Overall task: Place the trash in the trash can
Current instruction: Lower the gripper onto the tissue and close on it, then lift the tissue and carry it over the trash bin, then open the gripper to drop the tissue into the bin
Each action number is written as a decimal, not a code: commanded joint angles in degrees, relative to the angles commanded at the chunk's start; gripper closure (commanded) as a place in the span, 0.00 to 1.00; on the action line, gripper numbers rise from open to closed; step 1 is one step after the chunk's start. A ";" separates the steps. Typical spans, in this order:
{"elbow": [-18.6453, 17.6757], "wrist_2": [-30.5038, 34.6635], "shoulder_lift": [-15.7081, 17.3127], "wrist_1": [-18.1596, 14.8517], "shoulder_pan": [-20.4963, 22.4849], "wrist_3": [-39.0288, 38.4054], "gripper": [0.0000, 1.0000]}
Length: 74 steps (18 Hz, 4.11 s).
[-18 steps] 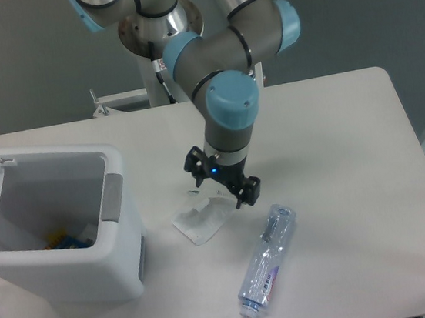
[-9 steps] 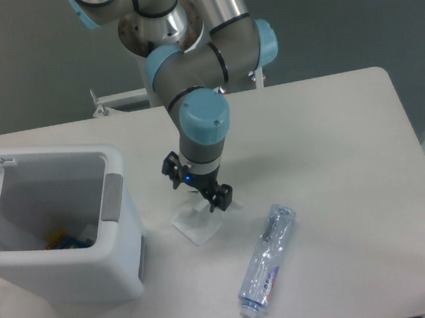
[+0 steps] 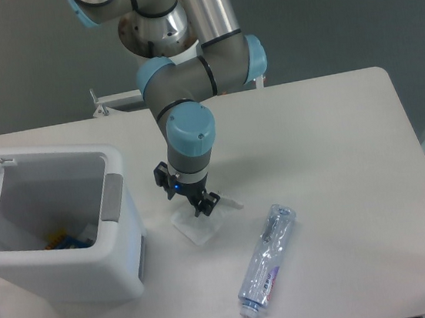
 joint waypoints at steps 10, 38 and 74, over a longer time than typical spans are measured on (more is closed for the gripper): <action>3.51 0.00 0.79 -0.62 0.09 -0.88 1.00; 37.44 -25.21 3.16 -23.99 7.56 -18.09 1.00; 32.87 -25.58 7.74 -18.19 -5.73 -28.39 0.00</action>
